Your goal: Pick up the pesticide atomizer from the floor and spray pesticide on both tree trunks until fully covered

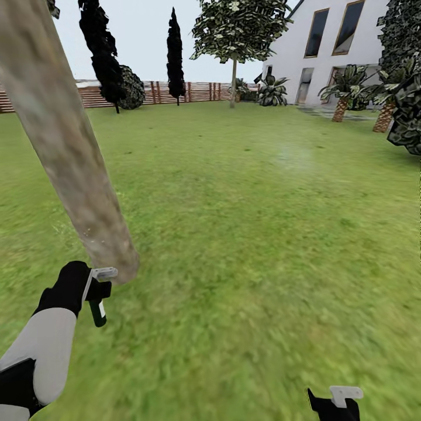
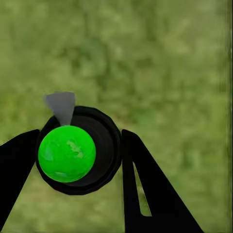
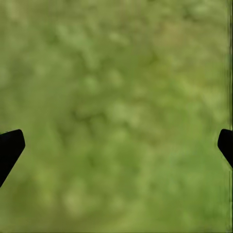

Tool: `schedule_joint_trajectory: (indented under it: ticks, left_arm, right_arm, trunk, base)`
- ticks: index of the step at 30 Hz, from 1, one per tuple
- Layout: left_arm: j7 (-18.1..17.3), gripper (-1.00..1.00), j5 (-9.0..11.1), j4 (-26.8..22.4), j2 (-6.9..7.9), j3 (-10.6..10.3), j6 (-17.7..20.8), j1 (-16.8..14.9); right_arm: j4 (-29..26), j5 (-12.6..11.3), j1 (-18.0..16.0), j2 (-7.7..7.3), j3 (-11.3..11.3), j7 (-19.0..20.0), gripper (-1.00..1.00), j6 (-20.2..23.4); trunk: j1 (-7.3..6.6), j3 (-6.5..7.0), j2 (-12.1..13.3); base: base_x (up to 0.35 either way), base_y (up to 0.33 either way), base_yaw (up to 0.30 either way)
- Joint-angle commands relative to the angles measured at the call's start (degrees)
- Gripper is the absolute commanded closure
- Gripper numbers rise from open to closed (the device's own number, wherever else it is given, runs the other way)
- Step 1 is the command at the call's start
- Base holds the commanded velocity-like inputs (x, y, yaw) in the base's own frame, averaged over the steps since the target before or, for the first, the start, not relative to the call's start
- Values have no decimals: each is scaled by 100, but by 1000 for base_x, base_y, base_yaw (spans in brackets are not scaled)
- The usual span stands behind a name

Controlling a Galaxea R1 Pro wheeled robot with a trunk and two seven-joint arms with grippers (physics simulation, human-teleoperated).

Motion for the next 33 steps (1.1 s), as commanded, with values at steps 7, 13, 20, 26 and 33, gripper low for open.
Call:
schedule_joint_trajectory:
  ticks: [7,13,20,26,33]
  left_arm:
    - [-51,100,-63,-7,-11,19,18,-5]
    - [-47,100,-58,-14,-15,31,18,-8]
    - [-85,100,-43,-10,-10,-9,31,-87]
    - [-105,100,-61,6,-7,-56,49,-249]
    - [-117,100,-40,726,-14,-1094,59,-772]
  right_arm:
    - [5,14,-4,1,-47,45,-100,-18]
    - [5,14,-4,0,-48,45,-100,-18]
    - [5,14,-4,0,-50,45,-100,-18]
    - [5,14,-4,-7,-50,45,-100,-18]
    - [11,22,-4,-17,-48,45,-100,-9]
  trunk:
    - [-1,-5,-2]
    - [-1,-5,-2]
    - [-1,-5,-2]
    - [-1,-5,-2]
    - [-1,-5,-2]
  base:
    - [-44,-271,110]
    - [79,-257,272]
    - [15,-28,276]
    - [0,0,129]
    - [0,0,2]
